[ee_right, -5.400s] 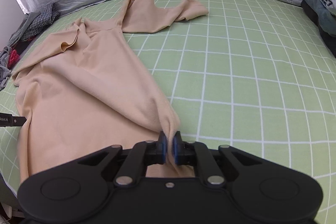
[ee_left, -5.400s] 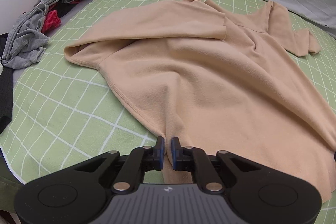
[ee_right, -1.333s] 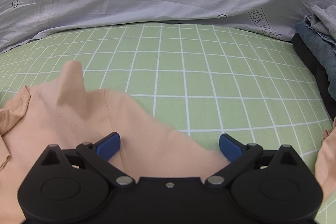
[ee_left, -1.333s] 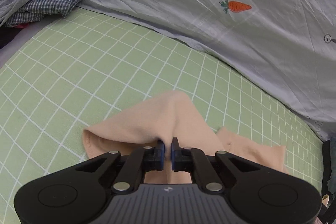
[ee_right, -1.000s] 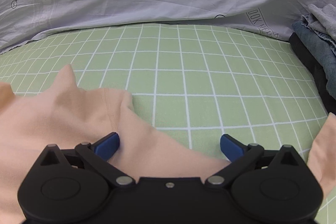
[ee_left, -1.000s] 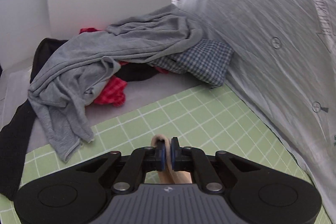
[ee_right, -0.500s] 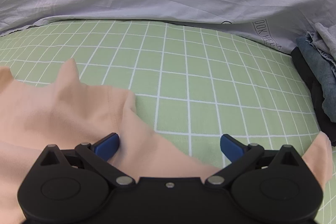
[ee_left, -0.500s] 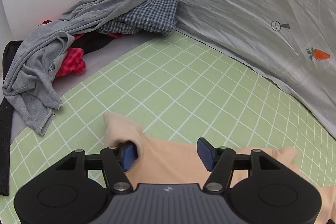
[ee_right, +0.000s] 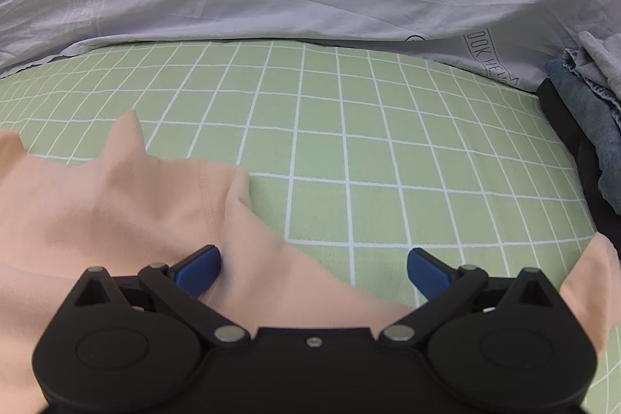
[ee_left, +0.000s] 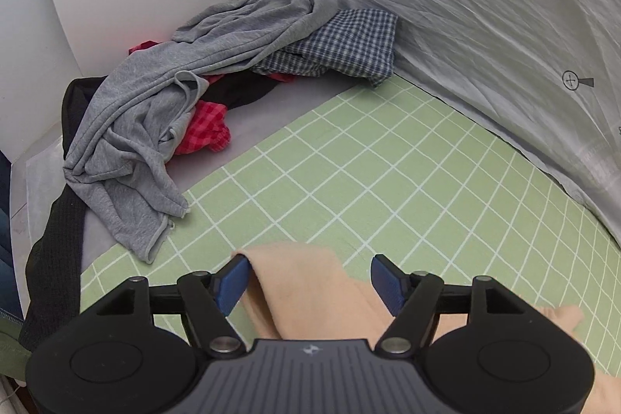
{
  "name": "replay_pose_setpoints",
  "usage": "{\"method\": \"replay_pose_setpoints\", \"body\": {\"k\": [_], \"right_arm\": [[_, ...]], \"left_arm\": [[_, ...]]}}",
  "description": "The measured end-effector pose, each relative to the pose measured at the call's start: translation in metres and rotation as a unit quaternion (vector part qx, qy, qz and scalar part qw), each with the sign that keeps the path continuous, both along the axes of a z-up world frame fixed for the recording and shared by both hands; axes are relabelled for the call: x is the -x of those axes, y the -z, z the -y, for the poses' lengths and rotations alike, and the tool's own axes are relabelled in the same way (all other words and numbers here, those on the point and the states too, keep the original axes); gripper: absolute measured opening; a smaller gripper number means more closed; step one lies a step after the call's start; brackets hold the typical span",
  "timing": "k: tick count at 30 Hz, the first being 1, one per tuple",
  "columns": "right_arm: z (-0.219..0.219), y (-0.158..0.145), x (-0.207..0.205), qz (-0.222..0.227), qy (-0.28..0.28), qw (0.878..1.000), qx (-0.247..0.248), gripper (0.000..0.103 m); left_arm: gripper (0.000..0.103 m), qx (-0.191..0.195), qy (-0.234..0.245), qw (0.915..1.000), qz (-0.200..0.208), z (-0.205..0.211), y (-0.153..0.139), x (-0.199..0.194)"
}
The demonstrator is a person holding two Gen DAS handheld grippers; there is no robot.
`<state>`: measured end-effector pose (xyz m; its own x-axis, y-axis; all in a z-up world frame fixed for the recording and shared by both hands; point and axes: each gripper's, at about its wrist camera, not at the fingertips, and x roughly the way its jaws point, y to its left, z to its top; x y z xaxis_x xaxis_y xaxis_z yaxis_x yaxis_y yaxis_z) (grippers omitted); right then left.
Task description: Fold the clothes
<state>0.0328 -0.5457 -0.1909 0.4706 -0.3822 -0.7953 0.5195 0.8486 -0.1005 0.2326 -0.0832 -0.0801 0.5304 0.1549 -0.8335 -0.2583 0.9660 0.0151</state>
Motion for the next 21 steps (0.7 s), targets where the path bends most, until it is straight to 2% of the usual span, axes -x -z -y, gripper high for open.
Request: {"method": "replay_pose_setpoints", "body": {"k": [6,9,12,14,16,18,20,21], "right_arm": [[0.001,0.001,0.001,0.005,0.004,1.0,-0.006,0.103],[0.0,0.001,0.001,0.003,-0.002,1.0,-0.002,0.103],[0.0,0.002,0.001,0.003,-0.002,1.0,-0.002,0.103],[-0.001,0.003,0.001,0.003,0.002,1.0,-0.003,0.103],[-0.002,0.002,0.0,0.0,0.003,1.0,-0.002,0.103],[-0.003,0.001,-0.002,-0.004,0.001,1.0,0.0,0.102],[-0.004,-0.002,-0.005,0.0,-0.012,1.0,-0.008,0.092],[-0.005,-0.004,-0.006,0.002,-0.018,1.0,-0.012,0.084]], "left_arm": [[0.071,-0.016,-0.018,0.9997,0.002,-0.019,-0.001,0.008],[0.071,-0.052,-0.043,0.9976,0.015,-0.035,-0.007,0.008],[0.072,-0.049,-0.071,0.996,0.023,-0.052,-0.014,0.009],[0.072,-0.038,-0.067,0.9966,0.029,-0.053,-0.017,0.012],[0.074,-0.034,-0.026,0.9988,0.025,-0.038,-0.014,0.015],[0.074,-0.033,0.042,0.9984,0.017,-0.007,-0.003,0.018],[0.075,-0.027,0.114,0.9931,0.0,0.027,0.011,0.02],[0.075,-0.022,0.16,0.9868,-0.011,0.047,0.02,0.021]]}}
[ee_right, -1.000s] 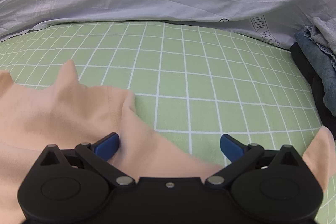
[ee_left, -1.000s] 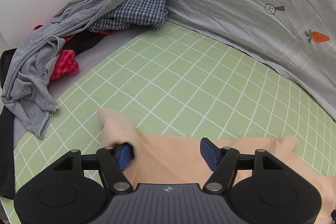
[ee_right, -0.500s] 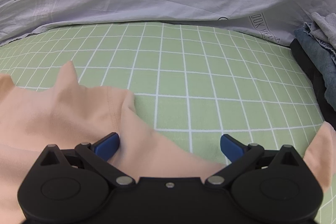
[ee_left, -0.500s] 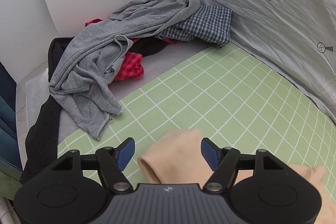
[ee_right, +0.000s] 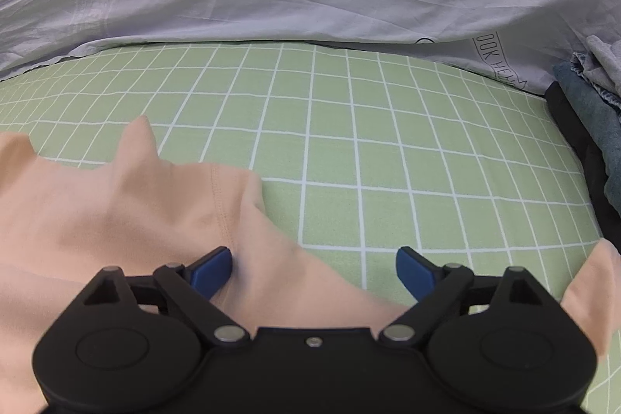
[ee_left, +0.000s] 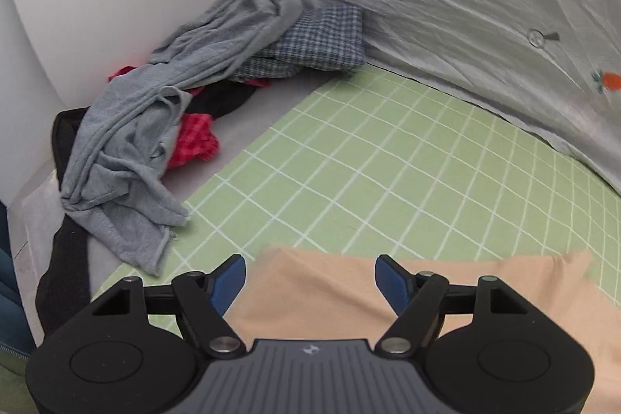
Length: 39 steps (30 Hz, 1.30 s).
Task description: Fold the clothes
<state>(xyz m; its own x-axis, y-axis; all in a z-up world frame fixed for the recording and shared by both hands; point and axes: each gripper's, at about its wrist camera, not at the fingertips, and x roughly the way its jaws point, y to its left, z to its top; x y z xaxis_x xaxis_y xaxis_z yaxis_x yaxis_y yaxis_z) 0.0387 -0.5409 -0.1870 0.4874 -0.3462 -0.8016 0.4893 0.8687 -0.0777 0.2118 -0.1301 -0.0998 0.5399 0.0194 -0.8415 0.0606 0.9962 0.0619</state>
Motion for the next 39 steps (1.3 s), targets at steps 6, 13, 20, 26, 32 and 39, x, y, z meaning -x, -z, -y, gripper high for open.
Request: {"method": "replay_pose_setpoints", "body": {"k": [6,13,20,26,32,39], "right_arm": [[0.004,-0.002,-0.014,0.009,-0.021,1.0,-0.02,0.069],[0.003,-0.003,-0.036,0.018,-0.062,0.997,-0.03,0.015],[0.003,0.002,-0.048,0.026,-0.05,0.998,-0.002,0.006],[0.009,0.006,-0.075,0.021,-0.057,0.997,0.039,0.005],[0.018,0.012,-0.098,0.011,-0.046,0.996,0.071,0.004],[0.047,-0.026,-0.052,0.058,0.014,0.997,0.042,0.042]], "left_arm": [[0.075,-0.005,0.168,0.9855,-0.021,0.095,0.037,-0.001],[0.069,-0.011,0.198,0.9798,-0.029,0.148,0.067,-0.028],[0.012,0.048,0.15,0.9874,-0.013,0.143,0.08,-0.036],[0.011,0.049,0.124,0.9911,0.0,0.149,0.081,-0.056],[0.013,0.031,0.119,0.9924,-0.001,0.158,0.08,-0.066],[0.052,0.041,0.108,0.9932,0.014,0.137,0.046,-0.052]]}}
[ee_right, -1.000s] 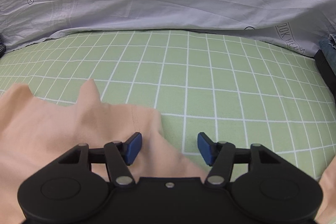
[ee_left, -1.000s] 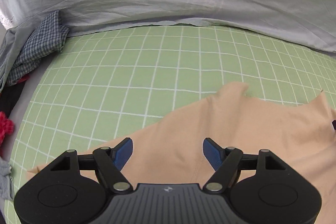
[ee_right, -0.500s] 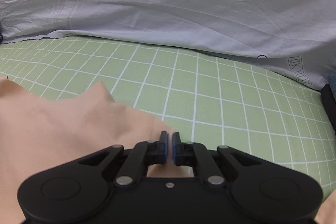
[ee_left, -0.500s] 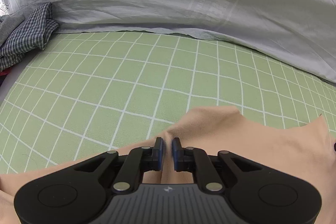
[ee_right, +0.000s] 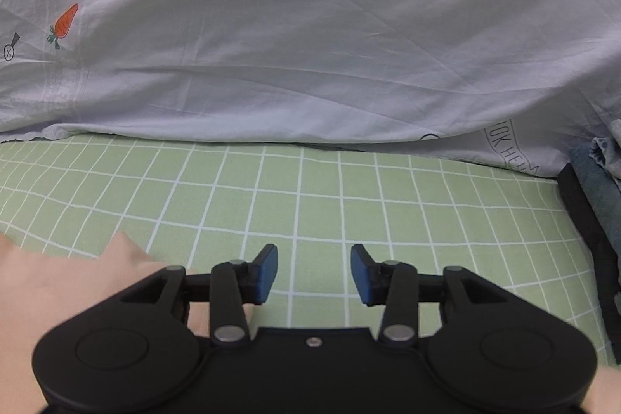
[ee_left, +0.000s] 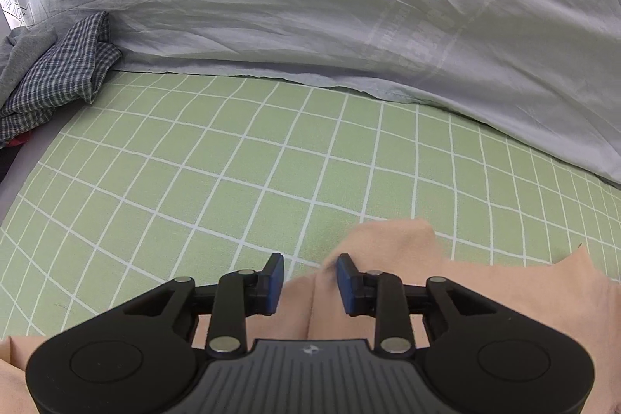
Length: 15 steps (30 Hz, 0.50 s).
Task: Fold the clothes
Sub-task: 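Release the shirt with both grippers and lift them above the flattened shirt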
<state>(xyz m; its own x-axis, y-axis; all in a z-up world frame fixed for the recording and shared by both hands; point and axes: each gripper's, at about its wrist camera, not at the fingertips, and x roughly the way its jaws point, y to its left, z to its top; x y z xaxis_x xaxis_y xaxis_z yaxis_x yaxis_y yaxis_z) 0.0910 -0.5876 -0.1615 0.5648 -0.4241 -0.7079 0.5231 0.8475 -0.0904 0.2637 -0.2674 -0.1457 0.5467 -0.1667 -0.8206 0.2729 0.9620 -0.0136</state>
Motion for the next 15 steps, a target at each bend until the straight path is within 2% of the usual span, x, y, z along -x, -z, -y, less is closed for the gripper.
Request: {"method": "replay_pose_setpoints", "body": {"k": [1,2,5,8,15], "right_arm": [[0.002,-0.004,0.012,-0.001,0.006,1.0,-0.001,0.042],[0.004,-0.005,0.026,-0.008,0.014,1.0,-0.003,0.042],[0.006,-0.005,0.071,-0.03,0.046,0.998,-0.016,0.042],[-0.006,-0.003,0.123,-0.029,0.075,0.995,-0.059,0.042],[-0.077,0.009,0.206,-0.04,0.053,0.992,-0.109,0.042]], "left_arm": [[0.059,-0.003,-0.003,1.0,0.008,-0.005,-0.008,0.007],[0.06,-0.001,-0.006,1.0,0.008,-0.01,-0.013,0.015],[0.063,0.004,-0.014,0.9998,-0.01,-0.029,-0.023,0.046],[0.064,-0.006,-0.014,0.9996,-0.025,-0.049,-0.023,0.087],[0.064,-0.014,-0.033,0.9961,-0.08,-0.116,-0.006,0.173]]}}
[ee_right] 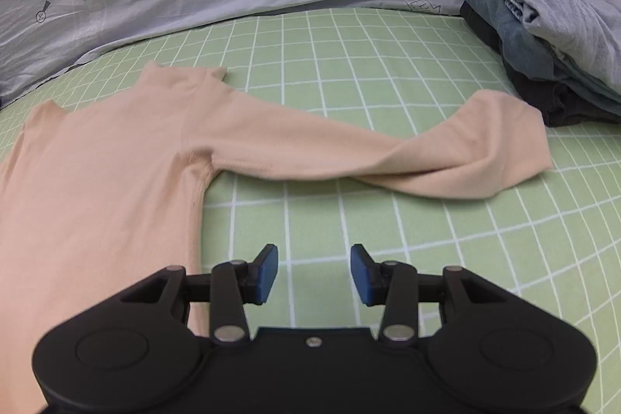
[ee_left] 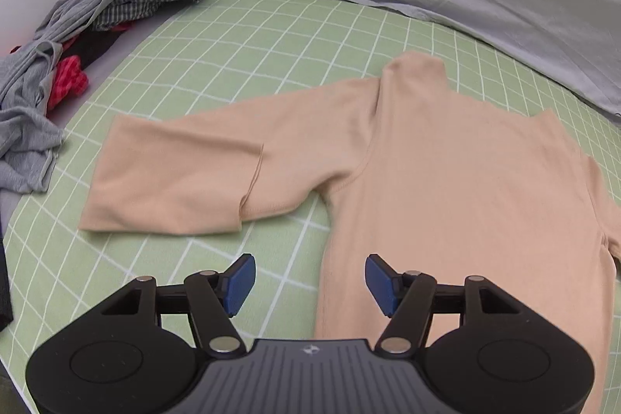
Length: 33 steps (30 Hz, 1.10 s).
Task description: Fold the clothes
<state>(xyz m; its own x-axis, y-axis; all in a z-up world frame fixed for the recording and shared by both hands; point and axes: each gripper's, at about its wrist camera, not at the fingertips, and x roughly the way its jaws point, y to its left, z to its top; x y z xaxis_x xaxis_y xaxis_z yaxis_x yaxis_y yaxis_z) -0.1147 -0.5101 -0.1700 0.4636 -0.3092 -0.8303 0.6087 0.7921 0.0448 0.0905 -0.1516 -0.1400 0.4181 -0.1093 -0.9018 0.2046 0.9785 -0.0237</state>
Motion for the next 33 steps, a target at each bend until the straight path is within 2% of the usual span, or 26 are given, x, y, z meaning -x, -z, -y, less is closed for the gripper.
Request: {"method": "replay_pose_setpoints", "body": {"k": [7,11,12,13,14,15,16,18,22,26,29,31,32,33], "right_arm": [[-0.038,0.003,0.031,0.001,-0.014,0.999,-0.043,0.047],[-0.055,0.002,0.041,0.0,-0.009,0.999,-0.044,0.047],[-0.058,0.002,0.044,0.0,-0.008,0.999,-0.045,0.047],[-0.062,0.001,0.047,0.001,-0.006,0.999,-0.047,0.047],[-0.066,0.001,0.05,0.0,-0.005,0.999,-0.047,0.047],[-0.07,0.001,0.052,-0.001,-0.005,0.999,-0.046,0.047],[-0.075,0.001,0.055,-0.001,-0.005,0.999,-0.044,0.047],[-0.085,0.002,0.059,-0.002,-0.011,0.999,-0.037,0.045],[-0.099,0.001,0.063,0.006,-0.005,0.999,-0.044,0.028],[-0.11,0.0,0.06,0.01,-0.004,0.998,-0.062,0.028],[-0.122,-0.001,0.056,-0.004,-0.017,0.999,-0.042,0.028],[-0.121,-0.001,0.058,-0.007,0.0,0.999,-0.04,0.047],[-0.118,-0.002,0.06,-0.006,0.006,0.999,-0.037,0.049],[-0.116,-0.002,0.061,-0.01,0.01,0.999,-0.031,0.049]], "left_arm": [[0.064,0.013,-0.013,0.9986,-0.049,-0.043,0.017,0.048],[0.06,0.02,0.011,0.9987,-0.046,-0.045,0.022,0.063],[0.051,0.019,0.018,0.9987,-0.044,-0.043,0.023,0.066],[0.037,0.019,0.025,0.9986,-0.042,-0.041,0.024,0.068],[0.029,0.014,0.03,0.9987,-0.038,-0.04,0.025,0.07],[0.01,0.009,0.034,0.9988,-0.034,-0.038,0.026,0.071],[0.0,0.007,0.035,0.9988,-0.034,-0.038,0.028,0.071],[0.0,0.002,0.035,0.9989,-0.031,-0.041,0.029,0.07],[0.0,-0.024,0.031,0.9991,-0.017,-0.052,0.029,0.058],[0.0,-0.008,0.011,0.9996,-0.024,-0.072,0.027,0.035],[0.001,0.008,0.034,0.9989,-0.032,-0.075,0.021,0.029],[0.003,0.022,0.048,0.9978,-0.04,-0.072,0.018,0.034],[0.005,0.027,0.057,0.9969,-0.047,-0.068,0.018,0.039],[0.012,0.032,0.066,0.9958,-0.054,-0.065,0.017,0.043]]}}
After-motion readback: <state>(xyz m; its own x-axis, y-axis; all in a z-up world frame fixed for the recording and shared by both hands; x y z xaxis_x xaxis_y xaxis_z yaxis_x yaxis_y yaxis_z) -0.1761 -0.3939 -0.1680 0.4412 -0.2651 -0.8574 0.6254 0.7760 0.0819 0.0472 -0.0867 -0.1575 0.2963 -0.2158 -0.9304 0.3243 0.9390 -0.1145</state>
